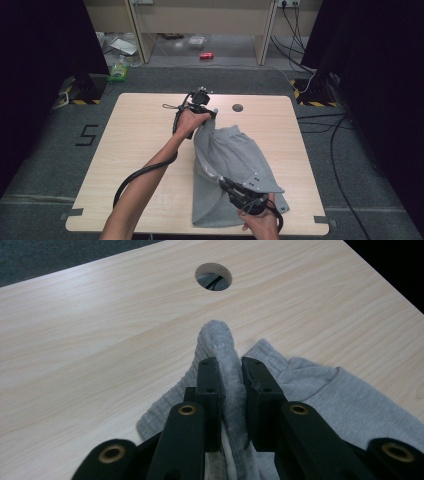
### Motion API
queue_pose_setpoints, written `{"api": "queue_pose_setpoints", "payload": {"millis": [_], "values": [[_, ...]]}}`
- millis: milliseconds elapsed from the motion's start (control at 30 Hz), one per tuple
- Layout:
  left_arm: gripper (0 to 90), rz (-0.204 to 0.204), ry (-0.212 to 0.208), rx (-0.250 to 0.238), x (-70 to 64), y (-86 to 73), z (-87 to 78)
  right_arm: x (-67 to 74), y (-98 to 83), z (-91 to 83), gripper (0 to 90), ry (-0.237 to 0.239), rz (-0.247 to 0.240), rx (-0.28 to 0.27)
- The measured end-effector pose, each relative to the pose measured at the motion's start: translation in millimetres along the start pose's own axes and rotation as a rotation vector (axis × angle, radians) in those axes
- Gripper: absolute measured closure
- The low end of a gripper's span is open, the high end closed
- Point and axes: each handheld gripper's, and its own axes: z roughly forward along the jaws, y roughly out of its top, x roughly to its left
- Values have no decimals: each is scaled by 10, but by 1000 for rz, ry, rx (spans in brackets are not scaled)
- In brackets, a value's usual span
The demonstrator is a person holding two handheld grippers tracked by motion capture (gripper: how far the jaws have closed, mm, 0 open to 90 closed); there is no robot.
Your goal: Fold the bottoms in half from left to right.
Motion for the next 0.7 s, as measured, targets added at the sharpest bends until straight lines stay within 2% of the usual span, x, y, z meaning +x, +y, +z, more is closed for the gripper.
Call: {"api": "queue_pose_setpoints", "payload": {"millis": [300,567,700], "values": [[784,7,-21,24,-364,147,290,-348,-227,-539,826,-112,76,-41],[776,2,-41,38,-634,217,578,-571,-426,-879,826,-196,134,-56],[677,-21,-76,29,-702,203,667,-659,-517,-962,828,-237,142,-38]]}}
